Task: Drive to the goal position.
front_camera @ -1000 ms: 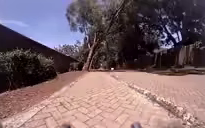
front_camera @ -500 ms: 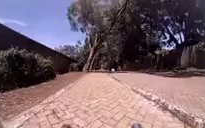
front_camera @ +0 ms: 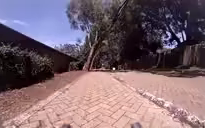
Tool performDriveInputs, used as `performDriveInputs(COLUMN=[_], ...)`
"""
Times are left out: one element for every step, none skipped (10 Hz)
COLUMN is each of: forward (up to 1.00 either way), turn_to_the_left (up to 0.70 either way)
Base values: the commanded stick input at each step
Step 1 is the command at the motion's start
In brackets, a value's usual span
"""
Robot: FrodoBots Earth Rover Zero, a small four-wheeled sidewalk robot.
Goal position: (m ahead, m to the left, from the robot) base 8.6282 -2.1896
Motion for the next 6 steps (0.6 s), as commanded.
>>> performDriveInputs(forward=[0.70,0.70,0.70,0.70,0.70,0.70], turn_to_the_left=[0.00,0.00,0.00,0.00,0.00,0.00])
